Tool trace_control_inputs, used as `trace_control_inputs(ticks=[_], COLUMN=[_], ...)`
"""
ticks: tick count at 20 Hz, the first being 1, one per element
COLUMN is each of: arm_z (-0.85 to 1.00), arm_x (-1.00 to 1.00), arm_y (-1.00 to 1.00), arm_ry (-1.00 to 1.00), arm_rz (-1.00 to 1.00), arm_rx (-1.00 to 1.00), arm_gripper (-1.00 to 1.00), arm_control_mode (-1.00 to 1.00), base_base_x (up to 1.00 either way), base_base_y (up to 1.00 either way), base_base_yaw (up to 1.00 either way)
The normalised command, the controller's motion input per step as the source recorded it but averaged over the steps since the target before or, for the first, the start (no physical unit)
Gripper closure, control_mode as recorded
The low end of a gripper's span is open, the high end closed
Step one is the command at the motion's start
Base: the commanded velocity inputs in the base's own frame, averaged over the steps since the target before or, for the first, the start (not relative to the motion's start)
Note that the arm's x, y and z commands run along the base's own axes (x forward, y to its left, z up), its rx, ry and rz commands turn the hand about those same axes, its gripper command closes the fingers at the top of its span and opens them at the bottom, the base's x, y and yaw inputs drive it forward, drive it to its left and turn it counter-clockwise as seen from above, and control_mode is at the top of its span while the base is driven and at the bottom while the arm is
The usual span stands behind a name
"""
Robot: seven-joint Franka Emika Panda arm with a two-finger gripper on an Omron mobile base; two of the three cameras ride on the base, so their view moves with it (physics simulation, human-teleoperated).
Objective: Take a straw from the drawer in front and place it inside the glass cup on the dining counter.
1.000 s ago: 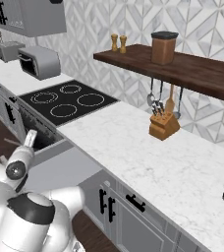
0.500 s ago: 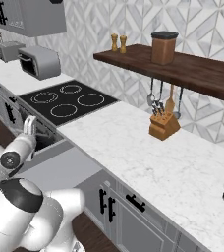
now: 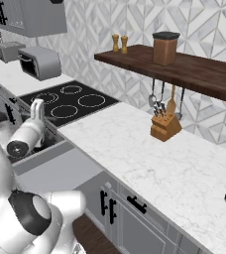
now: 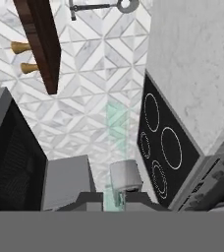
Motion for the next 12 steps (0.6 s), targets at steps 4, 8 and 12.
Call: trace_control_inputs(ticks=[4, 8, 12], arm_z=[1.00, 0.94, 0.46], arm_x=[-0.30, -0.49, -0.60], arm_y=[-0.59, -0.71, -0.76], arm_ry=[-0.05, -0.06, -0.05], arm_rz=[0.00, 0.00, 0.00], arm_rx=[-0.15, -0.27, -0.38], arm_gripper=[1.00, 1.00, 1.00], arm_control_mode=[-1.00, -1.00, -1.00], base_base_x=[0.00, 0.00, 0.00], base_base_y=[0.00, 0.00, 0.00], base_base_yaw=[0.00, 0.00, 0.00])
